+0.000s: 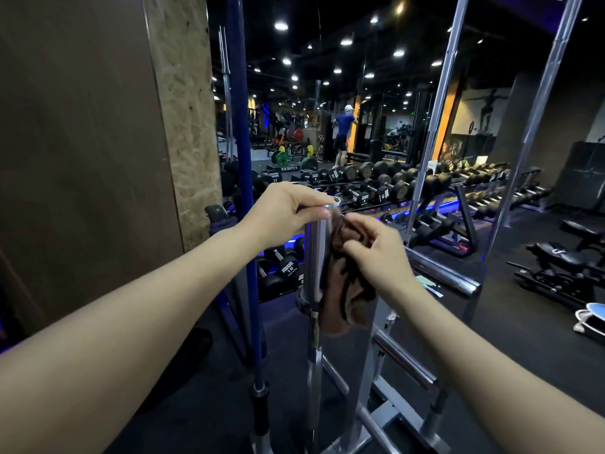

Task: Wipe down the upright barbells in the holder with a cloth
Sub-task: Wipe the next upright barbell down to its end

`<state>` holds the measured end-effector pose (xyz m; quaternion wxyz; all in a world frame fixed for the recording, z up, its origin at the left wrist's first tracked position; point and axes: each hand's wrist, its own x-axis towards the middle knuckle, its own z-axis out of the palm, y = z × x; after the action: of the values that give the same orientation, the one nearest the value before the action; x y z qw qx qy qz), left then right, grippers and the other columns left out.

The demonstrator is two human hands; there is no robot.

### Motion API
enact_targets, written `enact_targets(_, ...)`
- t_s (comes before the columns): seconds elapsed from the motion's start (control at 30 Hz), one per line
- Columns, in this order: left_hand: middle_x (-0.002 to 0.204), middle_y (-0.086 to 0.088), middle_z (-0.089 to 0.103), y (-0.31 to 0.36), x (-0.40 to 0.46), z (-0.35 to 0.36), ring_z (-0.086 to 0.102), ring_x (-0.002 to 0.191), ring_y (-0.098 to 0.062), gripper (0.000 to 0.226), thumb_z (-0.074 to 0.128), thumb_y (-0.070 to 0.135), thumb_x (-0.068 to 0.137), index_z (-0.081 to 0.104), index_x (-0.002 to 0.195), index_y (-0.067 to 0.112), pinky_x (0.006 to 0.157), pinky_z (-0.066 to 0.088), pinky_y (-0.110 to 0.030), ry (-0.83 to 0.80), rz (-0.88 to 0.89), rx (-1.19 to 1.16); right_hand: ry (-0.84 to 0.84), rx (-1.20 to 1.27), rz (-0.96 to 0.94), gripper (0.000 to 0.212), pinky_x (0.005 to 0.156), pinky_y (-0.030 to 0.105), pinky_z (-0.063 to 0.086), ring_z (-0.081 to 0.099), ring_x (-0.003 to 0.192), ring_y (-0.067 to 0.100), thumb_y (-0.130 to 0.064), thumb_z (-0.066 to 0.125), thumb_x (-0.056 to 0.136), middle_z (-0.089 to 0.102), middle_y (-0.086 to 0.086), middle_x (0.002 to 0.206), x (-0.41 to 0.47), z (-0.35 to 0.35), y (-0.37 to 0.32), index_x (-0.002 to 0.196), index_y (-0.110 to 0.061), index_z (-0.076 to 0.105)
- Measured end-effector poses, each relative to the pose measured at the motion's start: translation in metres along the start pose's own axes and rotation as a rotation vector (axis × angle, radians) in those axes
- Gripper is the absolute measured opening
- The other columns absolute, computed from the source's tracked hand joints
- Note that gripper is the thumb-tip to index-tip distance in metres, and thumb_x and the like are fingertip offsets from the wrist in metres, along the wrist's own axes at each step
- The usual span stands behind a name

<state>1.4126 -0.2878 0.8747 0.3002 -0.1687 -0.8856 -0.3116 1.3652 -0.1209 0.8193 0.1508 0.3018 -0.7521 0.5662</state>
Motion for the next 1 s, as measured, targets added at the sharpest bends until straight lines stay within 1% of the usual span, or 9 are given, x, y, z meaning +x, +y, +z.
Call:
enact_targets(0.1, 0.114, -0.002, 0.068, -0.004, 0.002, 0.000, 0.061, 0.108, -0.006, 0.027, 0.067, 0.009, 0.086, 0.069, 0.112, 0.007, 0.096, 0.041, -0.009, 0.001, 0.001, -0.026, -0.002, 0.049, -0.012, 0.051, 0.093, 0.019, 0.044, 0.060, 0.100, 0.009, -0.013, 0.046, 0.068, 0.068, -0.002, 0.107, 0.009, 0.006, -0.007, 0.116, -0.014, 0.065)
enact_targets(0.2, 0.114, -0.003, 0.068, -0.009, 0.003, 0.000, 0.059, 0.108, -0.001, 0.027, 0.067, 0.008, 0.086, 0.069, 0.113, 0.008, 0.096, 0.040, -0.008, 0.001, 0.012, -0.030, -0.093, 0.077, 0.024, 0.043, 0.080, 0.009, 0.042, 0.056, 0.089, 0.005, 0.003, 0.043, 0.080, 0.066, -0.004, 0.097, 0.005, 0.016, 0.004, 0.109, -0.021, 0.064)
enact_targets(0.3, 0.114, -0.003, 0.068, -0.010, 0.001, 0.001, 0.055, 0.106, 0.006, 0.027, 0.066, 0.008, 0.086, 0.069, 0.113, 0.008, 0.092, 0.038, -0.002, 0.012, 0.032, -0.034, -0.217, 0.000, 0.119, 0.046, 0.079, 0.012, 0.043, 0.056, 0.089, 0.006, 0.012, 0.037, 0.084, 0.068, 0.000, 0.100, -0.004, 0.019, 0.026, 0.108, -0.015, 0.065)
enact_targets(0.5, 0.114, -0.004, 0.068, -0.008, -0.003, 0.006, 0.058, 0.106, -0.004, 0.027, 0.067, 0.009, 0.085, 0.069, 0.112, 0.007, 0.091, 0.038, -0.001, 0.091, 0.066, -0.020, -0.342, -0.215, 0.177, 0.044, 0.088, 0.025, 0.042, 0.058, 0.097, 0.014, 0.009, 0.042, 0.085, 0.065, 0.001, 0.104, -0.019, 0.016, 0.033, 0.121, -0.009, 0.061)
enact_targets(0.57, 0.112, -0.003, 0.068, -0.008, -0.004, 0.008, 0.058, 0.104, -0.003, 0.027, 0.067, 0.008, 0.085, 0.069, 0.112, 0.007, 0.091, 0.039, -0.002, 0.106, 0.082, -0.033, -0.343, -0.283, 0.184, 0.045, 0.091, 0.030, 0.043, 0.057, 0.101, 0.017, 0.006, 0.045, 0.083, 0.064, -0.001, 0.104, -0.026, 0.015, 0.035, 0.121, -0.013, 0.061)
enact_targets(0.67, 0.109, 0.006, 0.065, -0.007, -0.006, 0.009, 0.058, 0.105, -0.003, 0.027, 0.067, 0.009, 0.085, 0.069, 0.112, 0.007, 0.092, 0.040, -0.004, 0.107, 0.100, -0.039, -0.330, -0.363, 0.168, 0.042, 0.080, 0.026, 0.037, 0.054, 0.099, 0.020, 0.002, 0.046, 0.081, 0.062, 0.001, 0.103, -0.033, 0.015, 0.035, 0.116, -0.015, 0.062)
enact_targets(0.77, 0.106, 0.011, 0.062, -0.005, -0.007, 0.009, 0.058, 0.103, 0.000, 0.026, 0.067, 0.009, 0.086, 0.069, 0.112, 0.009, 0.090, 0.039, -0.002, 0.109, 0.089, -0.043, -0.294, -0.447, 0.144, 0.045, 0.083, 0.023, 0.034, 0.053, 0.114, 0.025, 0.000, 0.051, 0.083, 0.061, 0.010, 0.121, -0.042, 0.012, 0.035, 0.126, -0.010, 0.057)
enact_targets(0.83, 0.108, 0.007, 0.065, -0.004, -0.007, 0.010, 0.059, 0.104, -0.002, 0.025, 0.067, 0.010, 0.086, 0.070, 0.111, 0.009, 0.091, 0.039, -0.002, 0.120, 0.079, -0.020, -0.268, -0.471, 0.133, 0.043, 0.090, 0.025, 0.035, 0.052, 0.117, 0.027, -0.002, 0.053, 0.083, 0.059, 0.012, 0.123, -0.051, 0.009, 0.035, 0.126, -0.006, 0.056)
enact_targets(1.0, 0.112, -0.004, 0.069, -0.003, -0.004, 0.011, 0.058, 0.103, -0.003, 0.025, 0.067, 0.011, 0.086, 0.070, 0.111, 0.009, 0.089, 0.037, 0.000, 0.142, 0.033, 0.008, -0.301, -0.507, 0.008, 0.036, 0.090, 0.026, 0.036, 0.054, 0.110, 0.030, 0.001, 0.060, 0.078, 0.059, 0.012, 0.116, -0.066, 0.003, 0.028, 0.113, -0.003, 0.064)
